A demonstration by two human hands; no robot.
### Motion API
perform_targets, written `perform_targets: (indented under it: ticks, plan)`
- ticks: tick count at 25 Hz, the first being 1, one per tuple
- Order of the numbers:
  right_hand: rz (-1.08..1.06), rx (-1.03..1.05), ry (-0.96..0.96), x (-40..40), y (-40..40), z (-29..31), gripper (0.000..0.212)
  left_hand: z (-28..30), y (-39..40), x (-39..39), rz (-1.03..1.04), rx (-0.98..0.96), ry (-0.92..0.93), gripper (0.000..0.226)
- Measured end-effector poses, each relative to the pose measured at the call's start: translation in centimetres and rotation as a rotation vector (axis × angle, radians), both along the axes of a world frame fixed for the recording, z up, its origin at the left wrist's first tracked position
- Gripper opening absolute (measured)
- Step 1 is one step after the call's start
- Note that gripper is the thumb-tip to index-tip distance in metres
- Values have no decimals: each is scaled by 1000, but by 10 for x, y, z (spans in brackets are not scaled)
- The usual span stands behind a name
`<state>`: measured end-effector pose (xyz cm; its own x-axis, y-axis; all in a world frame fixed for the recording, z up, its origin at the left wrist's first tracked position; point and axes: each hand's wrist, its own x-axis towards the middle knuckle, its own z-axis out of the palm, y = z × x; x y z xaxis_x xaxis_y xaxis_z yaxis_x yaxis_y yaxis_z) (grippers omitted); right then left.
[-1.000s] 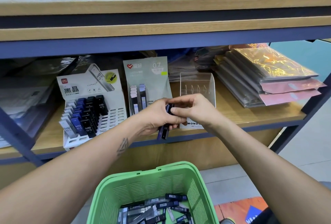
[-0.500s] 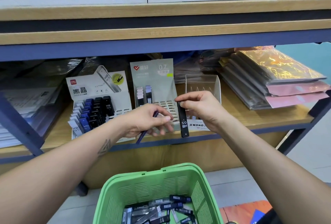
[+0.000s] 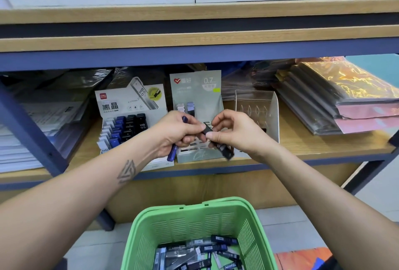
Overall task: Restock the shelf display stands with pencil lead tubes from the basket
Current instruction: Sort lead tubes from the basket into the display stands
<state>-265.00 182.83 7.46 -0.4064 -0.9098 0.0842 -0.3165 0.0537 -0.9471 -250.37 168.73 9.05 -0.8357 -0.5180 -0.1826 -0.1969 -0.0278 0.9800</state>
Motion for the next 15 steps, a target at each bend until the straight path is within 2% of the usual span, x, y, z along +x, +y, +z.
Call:
perform_targets:
  ticks: [3,5,6,10,12,15]
  plan:
    - [-31,-39,-217,-2,-5,-2,15,9,-15,12,143,-29,94,5]
    - [-141,-146,-348,-1,-12,2,15,15,-27,26,157,-89,54,7]
    - [-171,-185,-353,1,-18,6,17,18,-34,34,151,-131,8,11]
    - [-177,-224,-96,24,-44,19,16,30,-62,66,273,-289,-115,26]
    - [-180,-217,66,40,-60,22,12,35,-73,78,376,-327,-134,22]
    - [-165,-193,297,63,-91,19,18,37,-87,99,431,-148,-110,15]
